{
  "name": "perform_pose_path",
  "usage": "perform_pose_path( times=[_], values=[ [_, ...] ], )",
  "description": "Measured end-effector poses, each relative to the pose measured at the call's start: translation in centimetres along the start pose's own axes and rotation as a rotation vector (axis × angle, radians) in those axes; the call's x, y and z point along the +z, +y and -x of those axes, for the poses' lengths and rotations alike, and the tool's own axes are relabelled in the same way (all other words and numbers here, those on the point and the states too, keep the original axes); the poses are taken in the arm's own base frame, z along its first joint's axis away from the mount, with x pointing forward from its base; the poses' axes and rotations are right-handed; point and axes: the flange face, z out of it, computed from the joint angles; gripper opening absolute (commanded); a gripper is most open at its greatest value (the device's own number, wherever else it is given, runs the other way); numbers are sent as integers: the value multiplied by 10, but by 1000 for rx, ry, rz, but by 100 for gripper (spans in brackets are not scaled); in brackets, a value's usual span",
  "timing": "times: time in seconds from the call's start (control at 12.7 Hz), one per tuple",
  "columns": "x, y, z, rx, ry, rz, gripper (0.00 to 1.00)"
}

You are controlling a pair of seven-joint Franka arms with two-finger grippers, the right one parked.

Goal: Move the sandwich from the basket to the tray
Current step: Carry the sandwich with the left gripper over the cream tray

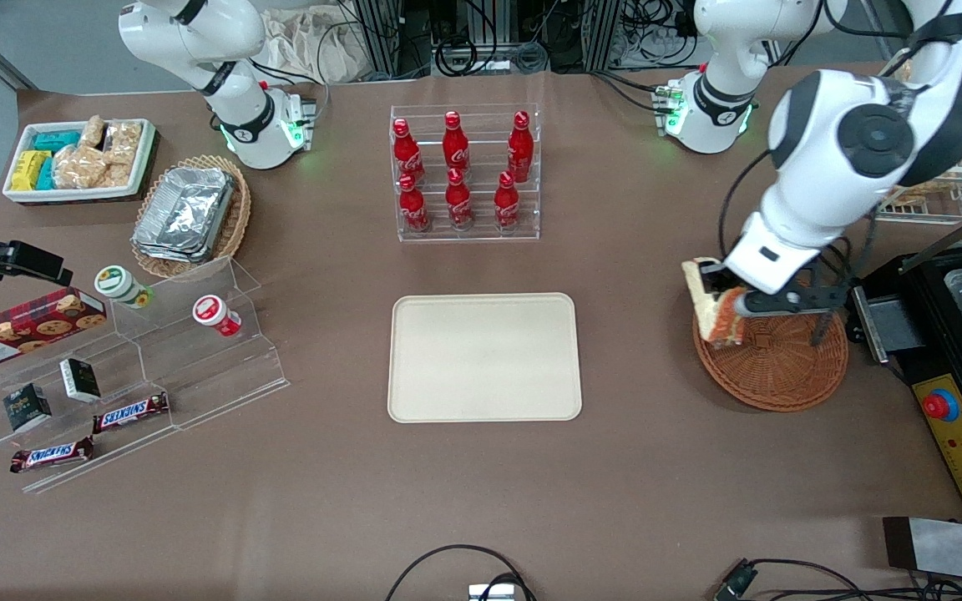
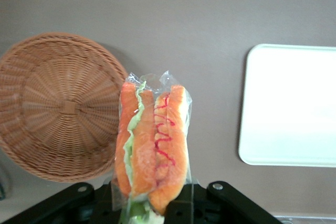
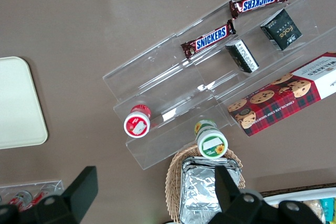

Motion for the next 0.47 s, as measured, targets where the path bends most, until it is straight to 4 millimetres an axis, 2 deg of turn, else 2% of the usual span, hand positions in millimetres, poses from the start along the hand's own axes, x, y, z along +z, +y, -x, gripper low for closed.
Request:
perform_pose_path(
  times=[0.24,0.47],
  values=[
    [13,51,9,-8,-4,-10,23],
    [38,108,7,-17,14,-36,23]
  ],
)
